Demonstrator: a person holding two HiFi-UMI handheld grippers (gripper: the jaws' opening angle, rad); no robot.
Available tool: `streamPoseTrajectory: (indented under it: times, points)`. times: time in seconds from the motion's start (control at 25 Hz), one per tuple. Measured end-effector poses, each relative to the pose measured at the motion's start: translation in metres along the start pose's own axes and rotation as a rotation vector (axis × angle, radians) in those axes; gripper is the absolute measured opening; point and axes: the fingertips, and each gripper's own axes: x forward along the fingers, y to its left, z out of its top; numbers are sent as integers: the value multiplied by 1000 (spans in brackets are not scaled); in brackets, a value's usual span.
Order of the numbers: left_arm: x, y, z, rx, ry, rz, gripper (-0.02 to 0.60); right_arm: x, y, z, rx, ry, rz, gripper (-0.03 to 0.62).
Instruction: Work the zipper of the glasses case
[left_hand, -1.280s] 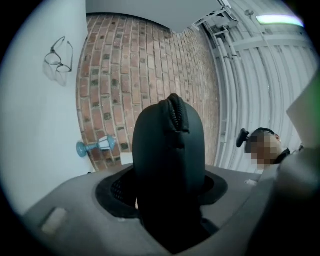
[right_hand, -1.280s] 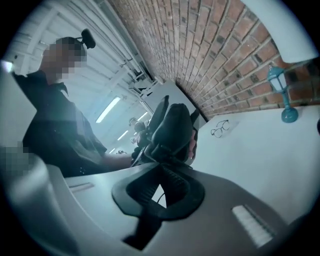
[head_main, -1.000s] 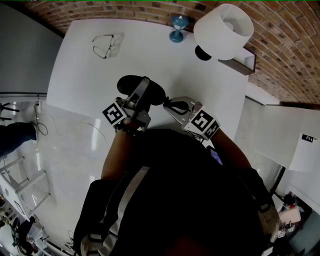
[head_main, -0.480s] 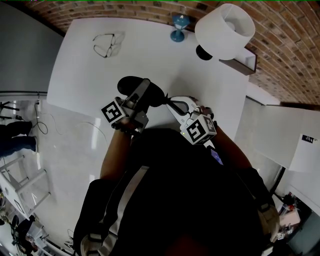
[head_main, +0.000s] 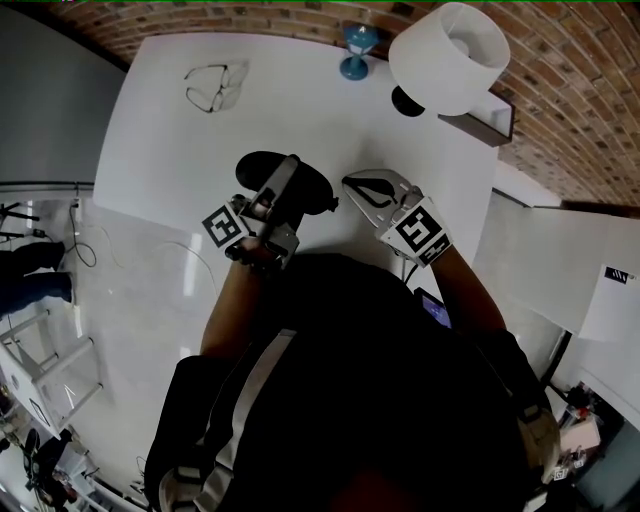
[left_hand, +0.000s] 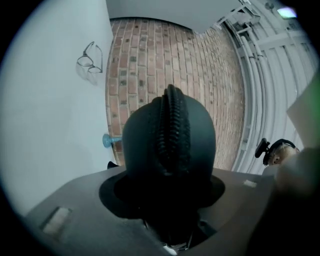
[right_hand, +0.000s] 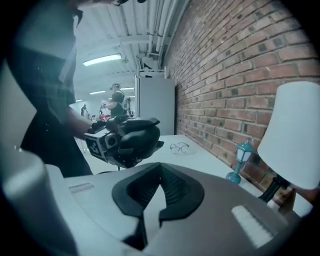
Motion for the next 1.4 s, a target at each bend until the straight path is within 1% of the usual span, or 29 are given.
streamPoseTrajectory:
  times: [0.12,0.24,0.32,0.4,0.48,0.52,0.56,0.64,0.72,0.8,0.88,0.92,1.0,1.12,1.24,1.4]
  points:
    - [5,-10,-5,32,68,-33,235,6,10,-5,-31,33,22,3]
    - [9,-24,-8,73,115,-84,236,12,26,-12,-78,73,97,3]
    - [10,-31,-7,118,130,-106,238,10,35,-12,-90,79,135,4]
    - [11,-36,-2,151,135,-121,238,8,42,-9,-64,56,164,8]
    - [10,-37,4,165,130,-125,239,5,48,-1,-71,38,186,17]
    - [10,-38,6,166,123,-126,239,4,49,2,-82,37,193,35]
    - [10,-38,9,163,113,-129,239,4,51,4,-86,36,195,53]
    - [10,-39,12,143,89,-143,239,6,50,6,-76,26,182,57]
    - [10,-41,13,117,68,-165,239,11,46,4,-79,31,146,56]
    - [9,-48,14,75,39,-215,241,17,40,-5,-127,66,105,50]
    - [8,-58,18,21,5,-289,241,21,38,-15,-154,91,97,48]
    - [8,-63,20,6,-6,-318,239,22,41,-17,-151,92,106,48]
    - [6,-69,21,6,-7,-349,239,21,47,-8,-113,60,129,48]
    - [6,-70,25,19,-21,-344,241,17,51,11,-56,-31,150,40]
    - [2,-61,33,13,-66,-306,241,9,48,28,-27,-97,137,4]
    - [-4,-51,37,23,-84,-255,241,-1,40,39,7,-157,114,3]
